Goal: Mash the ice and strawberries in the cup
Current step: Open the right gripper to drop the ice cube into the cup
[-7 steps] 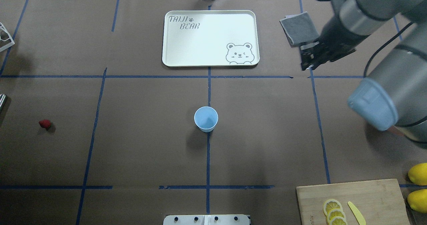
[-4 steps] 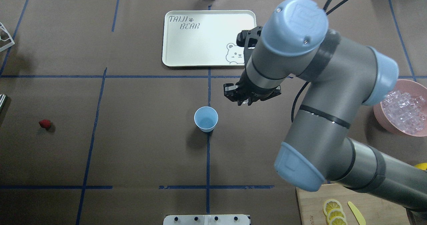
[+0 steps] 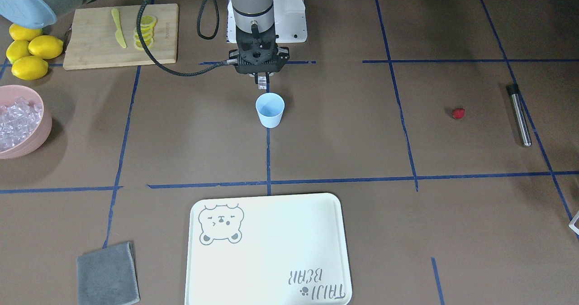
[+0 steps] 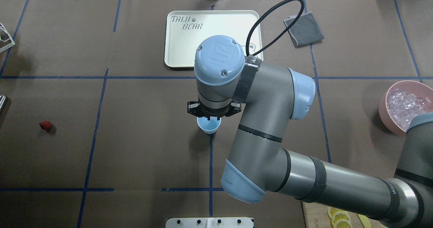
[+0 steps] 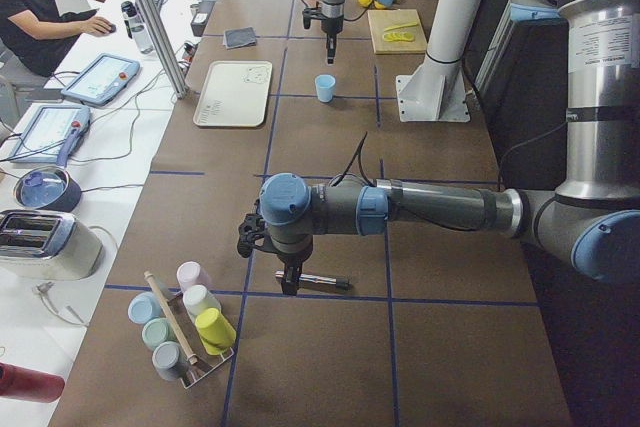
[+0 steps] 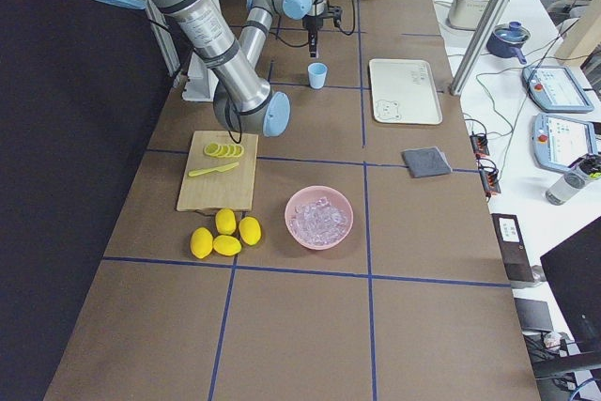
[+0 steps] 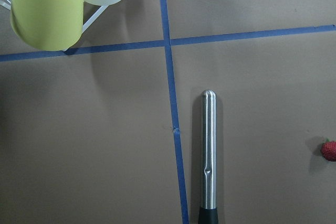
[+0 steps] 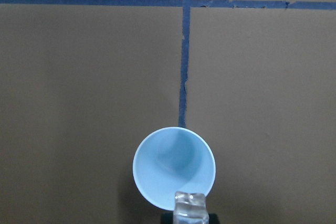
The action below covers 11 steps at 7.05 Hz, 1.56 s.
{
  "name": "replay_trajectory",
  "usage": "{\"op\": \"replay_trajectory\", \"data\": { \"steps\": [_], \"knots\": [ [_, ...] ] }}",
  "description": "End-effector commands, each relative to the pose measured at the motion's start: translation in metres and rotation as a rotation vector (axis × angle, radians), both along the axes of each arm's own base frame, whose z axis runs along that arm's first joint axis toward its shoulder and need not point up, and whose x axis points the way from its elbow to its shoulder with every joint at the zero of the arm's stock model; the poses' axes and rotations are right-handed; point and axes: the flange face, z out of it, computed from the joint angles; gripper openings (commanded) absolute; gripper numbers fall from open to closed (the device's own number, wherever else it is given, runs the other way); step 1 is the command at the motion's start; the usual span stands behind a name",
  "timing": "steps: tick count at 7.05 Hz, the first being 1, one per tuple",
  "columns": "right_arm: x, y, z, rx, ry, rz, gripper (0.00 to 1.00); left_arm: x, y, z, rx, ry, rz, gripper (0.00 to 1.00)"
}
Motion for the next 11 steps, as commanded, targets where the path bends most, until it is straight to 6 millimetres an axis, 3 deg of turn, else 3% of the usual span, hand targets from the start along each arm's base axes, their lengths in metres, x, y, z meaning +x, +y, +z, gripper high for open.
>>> {"op": "replay_trajectory", "data": {
  "steps": [1,6,7,8,9,11],
  "knots": [
    [-0.0280,-0.0086,0.0079,-0.010,0.022,0.006,0.00,0.0000,-0.0001,-0.0023,0.004,0.000,-0.001,1.00],
    [-0.0357,-0.0078,0.0134,-0.015,0.036,0.000,0.04,0.0001,-0.0001,-0.0024,0.004,0.001,-0.001,1.00],
    [-0.0352,-0.0074,0.0118,-0.015,0.033,-0.001,0.33,0.0001,-0.0001,-0.0024,0.004,0.001,-0.001,1.00],
    [-0.0349,-0.0073,0.0133,-0.016,0.034,-0.001,0.85,0.0001,-0.0001,-0.0024,0.005,0.001,0.000,1.00],
    [-0.0336,-0.0066,0.0106,-0.013,0.029,-0.001,0.99,0.0001,-0.0008,-0.0031,0.005,0.001,-0.001,1.00],
    [-0.0332,-0.0064,0.0111,-0.014,0.029,0.000,0.99,0.0001,-0.0008,-0.0031,0.005,0.001,-0.001,1.00]
  ]
}}
